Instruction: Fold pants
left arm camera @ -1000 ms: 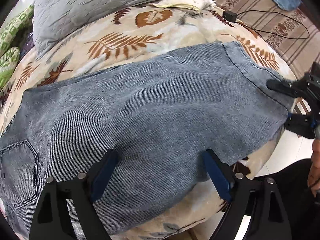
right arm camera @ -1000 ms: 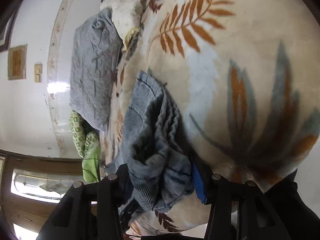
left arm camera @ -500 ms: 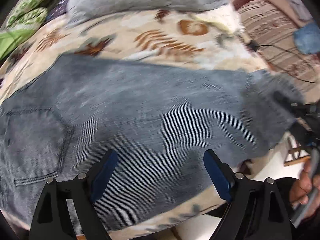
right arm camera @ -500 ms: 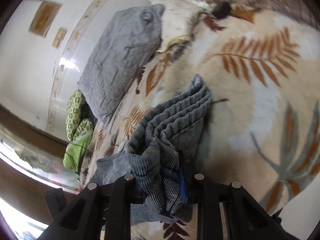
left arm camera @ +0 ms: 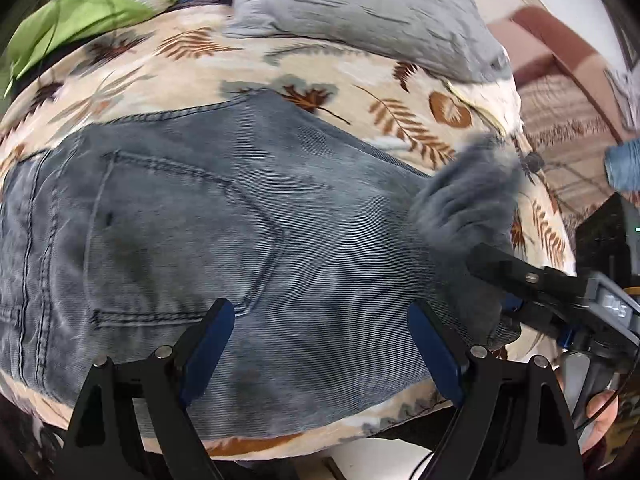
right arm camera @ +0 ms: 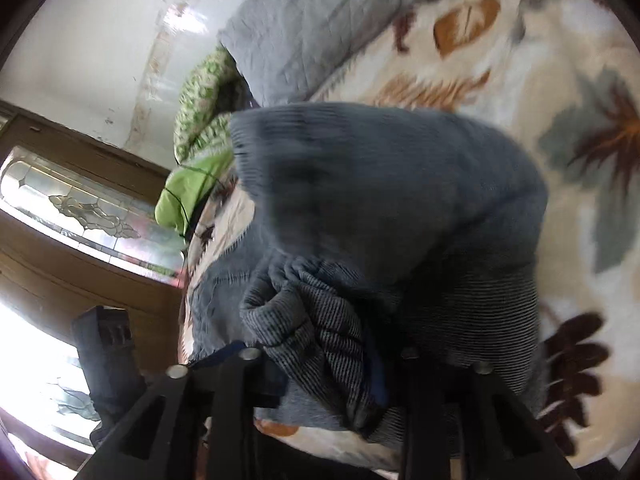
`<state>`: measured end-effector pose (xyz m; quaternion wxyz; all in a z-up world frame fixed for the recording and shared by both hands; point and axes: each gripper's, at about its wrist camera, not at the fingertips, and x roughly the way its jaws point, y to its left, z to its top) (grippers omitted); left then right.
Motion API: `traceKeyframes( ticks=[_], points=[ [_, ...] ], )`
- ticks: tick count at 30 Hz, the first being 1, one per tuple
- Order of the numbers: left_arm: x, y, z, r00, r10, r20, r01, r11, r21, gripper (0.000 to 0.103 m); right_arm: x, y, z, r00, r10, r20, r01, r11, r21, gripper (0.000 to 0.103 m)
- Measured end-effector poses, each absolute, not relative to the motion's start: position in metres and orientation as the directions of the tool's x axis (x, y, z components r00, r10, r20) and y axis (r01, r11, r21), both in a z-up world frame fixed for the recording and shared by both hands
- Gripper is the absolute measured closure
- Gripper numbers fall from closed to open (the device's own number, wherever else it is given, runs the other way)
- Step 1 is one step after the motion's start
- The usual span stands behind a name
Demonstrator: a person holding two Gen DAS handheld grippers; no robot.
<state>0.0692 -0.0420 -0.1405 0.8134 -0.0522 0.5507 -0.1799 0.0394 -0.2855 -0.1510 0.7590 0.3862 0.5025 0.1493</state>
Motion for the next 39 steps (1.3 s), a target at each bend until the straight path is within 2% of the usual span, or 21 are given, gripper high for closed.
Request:
traceKeyframes(
  ticks=[1, 7, 11, 13, 16, 17, 18, 19, 20, 23, 25, 30, 33, 39],
  points=[
    [0.069, -0.04, -0.14, 0.328, -0.36, -0.873, 0.232, 0.927, -0.295, 0.015, 0.041, -0.283, -0.151, 0.439, 0.643, -0.628, 0.154, 0.634, 0.757, 0.031],
    [0.063, -0.064, -0.133, 0.331, -0.418, -0.846, 0.307, 0.896, -0.322, 0.015, 0.029, -0.304, -0.134, 0.58, 0.627, -0.521, 0.117, 0.568, 0.815, 0.031],
    [0.061, -0.094, -0.133, 0.342, -0.426, -0.838, 0.371, 0.88, -0.295, 0.015, 0.022, -0.329, -0.14, 0.641, 0.539, -0.547, 0.226, 0.548, 0.805, 0.031],
    [0.063, -0.11, -0.139, 0.35, -0.386, -0.854, 0.39, 0.888, -0.241, 0.015, 0.022, -0.34, -0.149, 0.635, 0.501, -0.588, 0.3, 0.541, 0.785, 0.032],
    [0.065, -0.128, -0.163, 0.289, -0.337, -0.896, 0.411, 0.889, -0.202, 0.015, 0.019, -0.355, -0.172, 0.595, 0.518, -0.614, 0.395, 0.476, 0.786, 0.043],
    [0.062, -0.131, -0.169, 0.276, -0.336, -0.9, 0.422, 0.884, -0.201, 0.017, 0.019, -0.359, -0.177, 0.591, 0.532, -0.607, 0.408, 0.452, 0.793, 0.048],
    [0.056, -0.132, -0.169, 0.295, -0.34, -0.893, 0.439, 0.878, -0.19, 0.023, 0.02, -0.364, -0.18, 0.596, 0.546, -0.588, 0.411, 0.421, 0.808, 0.048],
    [0.051, -0.132, -0.167, 0.313, -0.355, -0.881, 0.458, 0.869, -0.188, 0.034, 0.02, -0.368, -0.179, 0.605, 0.557, -0.569, 0.404, 0.401, 0.822, 0.048],
    [0.048, -0.133, -0.165, 0.307, -0.386, -0.87, 0.479, 0.853, -0.209, 0.042, 0.019, -0.369, -0.177, 0.617, 0.554, -0.559, 0.391, 0.4, 0.829, 0.048],
    [0.049, -0.133, -0.164, 0.282, -0.425, -0.86, 0.49, 0.834, -0.252, 0.048, 0.011, -0.376, -0.157, 0.672, 0.509, -0.537, 0.334, 0.44, 0.834, 0.048],
    [0.05, -0.131, -0.165, 0.268, -0.451, -0.851, 0.484, 0.827, -0.286, 0.057, 0.007, -0.379, -0.146, 0.711, 0.476, -0.518, 0.312, 0.447, 0.839, 0.048],
    [0.037, -0.133, -0.164, 0.252, -0.5, -0.829, 0.523, 0.791, -0.318, 0.065, -0.004, -0.392, -0.145, 0.7, 0.422, -0.576, 0.393, 0.445, 0.805, 0.048],
    [0.028, -0.132, -0.167, 0.248, -0.476, -0.844, 0.537, 0.792, -0.289, 0.065, 0.002, -0.389, -0.148, 0.663, 0.448, -0.6, 0.396, 0.47, 0.789, 0.048],
    [0.042, -0.11, -0.157, 0.213, -0.514, -0.831, 0.465, 0.801, -0.376, 0.065, 0.003, -0.386, -0.15, 0.647, 0.467, -0.602, 0.381, 0.486, 0.786, 0.047]
  ],
)
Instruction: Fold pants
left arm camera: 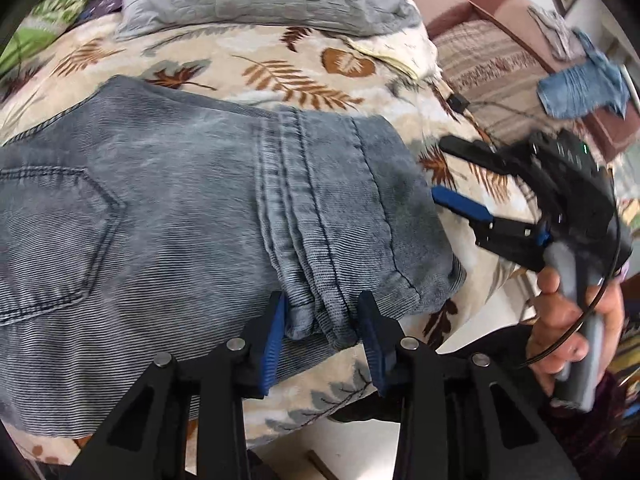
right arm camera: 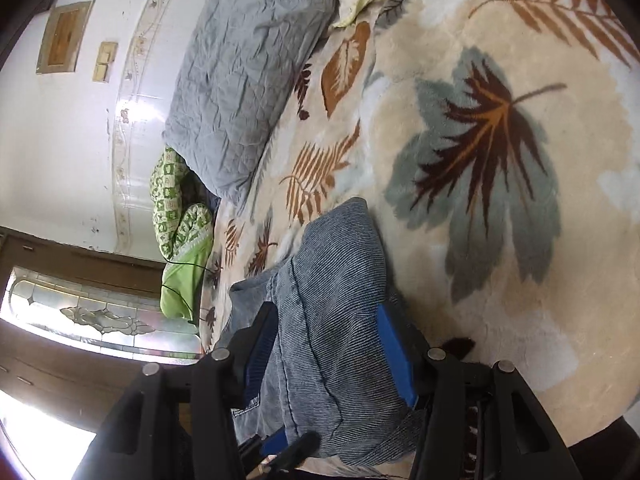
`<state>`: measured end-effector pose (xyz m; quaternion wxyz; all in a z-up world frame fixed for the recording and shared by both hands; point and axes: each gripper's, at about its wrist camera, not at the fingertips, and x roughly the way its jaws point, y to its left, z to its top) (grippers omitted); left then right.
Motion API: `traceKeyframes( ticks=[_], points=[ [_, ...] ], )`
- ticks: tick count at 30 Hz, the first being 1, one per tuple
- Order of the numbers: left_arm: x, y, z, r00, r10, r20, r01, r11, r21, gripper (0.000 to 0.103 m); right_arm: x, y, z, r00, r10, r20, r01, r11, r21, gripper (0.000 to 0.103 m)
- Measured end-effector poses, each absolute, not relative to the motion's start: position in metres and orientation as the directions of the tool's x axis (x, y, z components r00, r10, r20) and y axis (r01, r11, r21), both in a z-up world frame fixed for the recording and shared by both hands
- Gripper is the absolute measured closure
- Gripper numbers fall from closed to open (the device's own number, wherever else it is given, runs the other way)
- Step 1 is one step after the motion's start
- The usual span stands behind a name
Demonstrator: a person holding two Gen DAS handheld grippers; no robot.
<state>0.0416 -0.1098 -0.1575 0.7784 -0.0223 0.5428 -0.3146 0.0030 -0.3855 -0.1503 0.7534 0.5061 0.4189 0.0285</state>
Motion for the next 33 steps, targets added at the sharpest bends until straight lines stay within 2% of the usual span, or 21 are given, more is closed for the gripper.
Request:
traceKeyframes(
  ticks=[7, 10, 13, 16, 21, 23, 25, 28, 31, 33],
  points=[
    [0.047, -0.104, -0.15, 0.251, -0.506, -0.825, 0.451, 0.815, -0.363, 0.065, 0.012, -0.367, -0.143, 0.667, 0.489, -0.562, 0.314, 0.5, 0.807, 0.047],
    [0.045, -0.112, -0.171, 0.221, -0.466, -0.857, 0.448, 0.828, -0.336, 0.065, 0.019, -0.357, -0.149, 0.629, 0.501, -0.594, 0.331, 0.519, 0.788, 0.047],
    [0.042, -0.109, -0.167, 0.23, -0.479, -0.847, 0.461, 0.82, -0.339, 0.064, 0.028, -0.347, -0.165, 0.562, 0.508, -0.653, 0.399, 0.525, 0.752, 0.045],
    [0.044, -0.095, -0.16, 0.226, -0.502, -0.835, 0.438, 0.818, -0.373, 0.064, 0.032, -0.342, -0.156, 0.581, 0.493, -0.648, 0.374, 0.546, 0.75, 0.044],
    [0.049, -0.046, -0.144, 0.319, -0.461, -0.828, 0.363, 0.866, -0.343, 0.064, 0.044, -0.319, -0.15, 0.585, 0.516, -0.625, 0.309, 0.571, 0.761, 0.044],
    [0.05, -0.019, -0.139, 0.36, -0.425, -0.83, 0.315, 0.893, -0.32, 0.06, 0.05, -0.305, -0.149, 0.578, 0.537, -0.614, 0.275, 0.58, 0.766, 0.044],
    [0.051, 0.004, -0.136, 0.398, -0.39, -0.83, 0.269, 0.915, -0.3, 0.05, 0.056, -0.292, -0.15, 0.557, 0.555, -0.618, 0.26, 0.59, 0.764, 0.043],
    [0.05, 0.043, -0.134, 0.441, -0.342, -0.83, 0.188, 0.939, -0.287, 0.043, 0.066, -0.271, -0.161, 0.494, 0.553, -0.671, 0.278, 0.631, 0.725, 0.038],
    [0.052, 0.061, -0.14, 0.43, -0.338, -0.837, 0.142, 0.941, -0.307, 0.041, 0.068, -0.262, -0.161, 0.488, 0.513, -0.706, 0.283, 0.672, 0.684, 0.036],
    [0.054, 0.066, -0.143, 0.434, -0.302, -0.849, 0.121, 0.953, -0.277, 0.039, 0.067, -0.258, -0.158, 0.496, 0.503, -0.708, 0.268, 0.687, 0.676, 0.033]
  ],
)
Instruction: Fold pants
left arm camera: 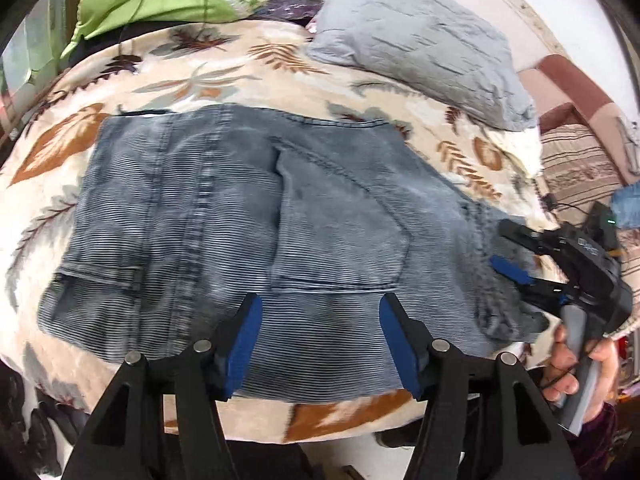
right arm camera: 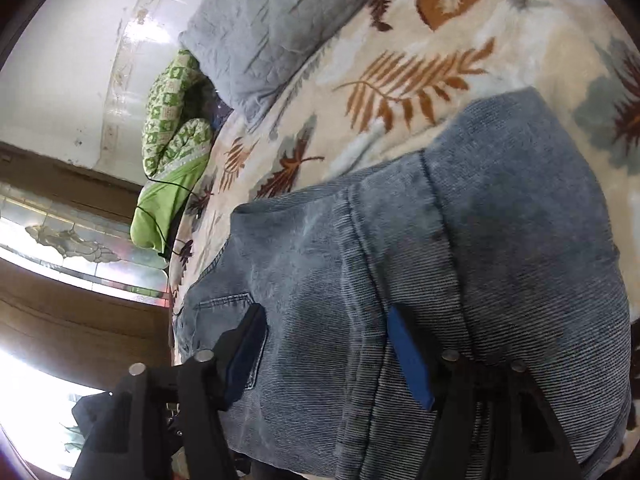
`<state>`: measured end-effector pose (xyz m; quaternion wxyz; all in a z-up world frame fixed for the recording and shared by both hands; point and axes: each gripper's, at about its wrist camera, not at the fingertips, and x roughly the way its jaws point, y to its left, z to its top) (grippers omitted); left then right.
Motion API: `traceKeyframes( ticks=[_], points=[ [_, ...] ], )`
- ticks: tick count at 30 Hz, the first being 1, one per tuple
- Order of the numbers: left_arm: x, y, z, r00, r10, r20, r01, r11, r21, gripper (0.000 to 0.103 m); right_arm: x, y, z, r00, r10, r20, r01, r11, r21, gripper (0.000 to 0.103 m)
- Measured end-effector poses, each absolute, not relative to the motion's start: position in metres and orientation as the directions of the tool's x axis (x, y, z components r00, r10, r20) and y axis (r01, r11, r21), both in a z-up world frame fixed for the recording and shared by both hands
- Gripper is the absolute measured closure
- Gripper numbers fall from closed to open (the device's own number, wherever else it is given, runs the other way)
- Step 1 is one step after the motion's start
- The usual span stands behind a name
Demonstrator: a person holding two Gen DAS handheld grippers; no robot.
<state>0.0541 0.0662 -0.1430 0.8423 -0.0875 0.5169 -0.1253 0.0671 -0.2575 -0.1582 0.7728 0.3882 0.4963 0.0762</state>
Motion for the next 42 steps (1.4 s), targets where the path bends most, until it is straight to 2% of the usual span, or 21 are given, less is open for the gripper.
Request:
traceKeyframes(
  ticks=[1, 6, 7, 9, 10, 12, 13, 15, 20, 25, 28, 33, 39, 41, 42],
  points=[
    [0.055, 0.07, -0.143, 0.441, -0.276, -0.854, 0.106, 0.961, -0.256, 0.036, 0.065, -0.256, -0.157, 0.505, 0.492, -0.709, 0.257, 0.698, 0.668, 0.033],
    [0.054, 0.103, -0.141, 0.487, -0.162, -0.858, 0.043, 0.986, -0.162, 0.032, 0.057, -0.241, -0.138, 0.539, 0.41, -0.736, 0.164, 0.806, 0.569, 0.033],
    [0.053, 0.111, -0.141, 0.49, -0.168, -0.856, 0.04, 0.985, -0.17, 0.032, 0.056, -0.241, -0.136, 0.543, 0.411, -0.732, 0.152, 0.81, 0.567, 0.033],
    [0.049, 0.128, -0.142, 0.477, -0.26, -0.84, 0.054, 0.962, -0.267, 0.032, 0.054, -0.237, -0.131, 0.55, 0.405, -0.731, 0.119, 0.828, 0.548, 0.033],
    [0.047, 0.134, -0.141, 0.479, -0.257, -0.84, 0.039, 0.961, -0.272, 0.031, 0.052, -0.235, -0.129, 0.551, 0.403, -0.731, 0.109, 0.834, 0.542, 0.033],
    [0.04, 0.145, -0.14, 0.494, -0.164, -0.854, -0.006, 0.981, -0.192, 0.028, 0.05, -0.229, -0.129, 0.542, 0.414, -0.731, 0.084, 0.839, 0.538, 0.033],
    [0.037, 0.152, -0.139, 0.498, -0.155, -0.853, -0.013, 0.982, -0.186, 0.028, 0.051, -0.225, -0.13, 0.534, 0.424, -0.732, 0.073, 0.839, 0.539, 0.033],
    [0.029, 0.168, -0.139, 0.499, -0.194, -0.845, -0.018, 0.972, -0.234, 0.028, 0.049, -0.217, -0.131, 0.518, 0.441, -0.733, 0.046, 0.841, 0.538, 0.033],
    [0.021, 0.197, -0.15, 0.481, -0.168, -0.86, -0.103, 0.964, -0.246, 0.027, 0.048, -0.188, -0.132, 0.484, 0.454, -0.749, -0.047, 0.867, 0.495, 0.033],
    [0.022, 0.223, -0.165, 0.456, -0.272, -0.847, -0.2, 0.896, -0.396, 0.027, 0.046, -0.169, -0.145, 0.428, 0.448, -0.784, -0.074, 0.883, 0.464, 0.033],
    [0.025, 0.229, -0.171, 0.452, -0.312, -0.836, -0.219, 0.87, -0.442, 0.027, 0.047, -0.162, -0.157, 0.379, 0.41, -0.83, -0.083, 0.908, 0.41, 0.033],
    [0.038, 0.226, -0.179, 0.447, -0.431, -0.784, -0.219, 0.797, -0.563, 0.027, 0.043, -0.152, -0.155, 0.393, 0.359, -0.847, -0.141, 0.933, 0.33, 0.033],
    [0.056, 0.21, -0.177, 0.458, -0.433, -0.776, -0.194, 0.804, -0.563, 0.028, 0.041, -0.156, -0.154, 0.387, 0.376, -0.842, -0.138, 0.926, 0.35, 0.033],
    [0.061, 0.209, -0.176, 0.467, -0.421, -0.777, -0.191, 0.81, -0.554, 0.037, 0.041, -0.159, -0.154, 0.384, 0.386, -0.839, -0.131, 0.922, 0.364, 0.033],
    [0.064, 0.209, -0.177, 0.47, -0.411, -0.781, -0.191, 0.816, -0.545, 0.053, 0.041, -0.16, -0.154, 0.383, 0.389, -0.838, -0.131, 0.921, 0.368, 0.033]
  ],
)
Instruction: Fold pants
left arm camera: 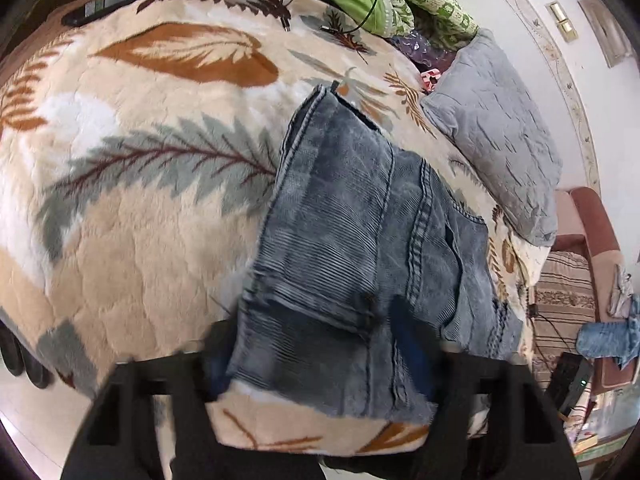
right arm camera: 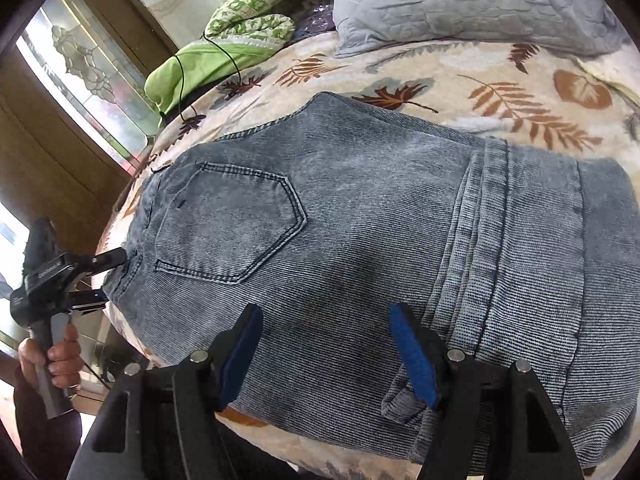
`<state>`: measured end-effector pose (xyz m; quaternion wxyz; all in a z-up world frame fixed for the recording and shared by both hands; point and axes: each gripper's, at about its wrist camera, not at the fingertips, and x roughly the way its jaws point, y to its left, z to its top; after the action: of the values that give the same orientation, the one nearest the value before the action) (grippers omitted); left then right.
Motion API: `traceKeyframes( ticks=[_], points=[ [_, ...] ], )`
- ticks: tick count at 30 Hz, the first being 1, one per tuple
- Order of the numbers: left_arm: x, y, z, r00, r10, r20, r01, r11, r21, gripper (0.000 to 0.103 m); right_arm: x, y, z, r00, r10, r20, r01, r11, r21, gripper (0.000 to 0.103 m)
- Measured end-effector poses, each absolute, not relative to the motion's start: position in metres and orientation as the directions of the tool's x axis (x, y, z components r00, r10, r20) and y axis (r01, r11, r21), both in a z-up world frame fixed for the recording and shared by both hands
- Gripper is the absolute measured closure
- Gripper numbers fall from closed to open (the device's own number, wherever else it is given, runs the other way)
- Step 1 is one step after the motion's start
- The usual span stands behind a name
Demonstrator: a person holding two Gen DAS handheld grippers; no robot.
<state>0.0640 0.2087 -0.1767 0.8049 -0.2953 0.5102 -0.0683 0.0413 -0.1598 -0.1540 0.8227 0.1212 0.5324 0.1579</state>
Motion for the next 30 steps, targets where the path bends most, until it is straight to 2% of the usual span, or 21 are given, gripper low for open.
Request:
traceKeyframes(
  ticks=[3, 6, 17, 24, 30],
  points=[
    [0.076, 0.206, -0.179, 0.468, -0.442, -0.765, -0.175, 0.802, -0.571, 0.07, 0.041, -0.159, -0.154, 0.384, 0.388, -0.838, -0.133, 0.921, 0.366, 0.033],
    [0.079, 0.195, -0.174, 0.48, -0.419, -0.771, -0.139, 0.831, -0.539, 0.074, 0.04, -0.158, -0.153, 0.386, 0.387, -0.837, -0.136, 0.922, 0.364, 0.033],
    [0.062, 0.153, -0.108, 0.595, -0.379, -0.709, 0.032, 0.893, -0.45, 0.077, 0.036, -0.209, -0.136, 0.505, 0.438, -0.743, -0.01, 0.864, 0.503, 0.033],
    [0.044, 0.084, -0.053, 0.614, -0.444, -0.652, 0.232, 0.891, -0.389, 0.077, 0.028, -0.272, -0.13, 0.592, 0.464, -0.659, 0.141, 0.746, 0.651, 0.033],
    [0.03, 0.01, -0.03, 0.553, -0.535, -0.638, 0.405, 0.842, -0.355, 0.079, 0.018, -0.326, -0.141, 0.633, 0.476, -0.611, 0.275, 0.599, 0.752, 0.033]
  ],
)
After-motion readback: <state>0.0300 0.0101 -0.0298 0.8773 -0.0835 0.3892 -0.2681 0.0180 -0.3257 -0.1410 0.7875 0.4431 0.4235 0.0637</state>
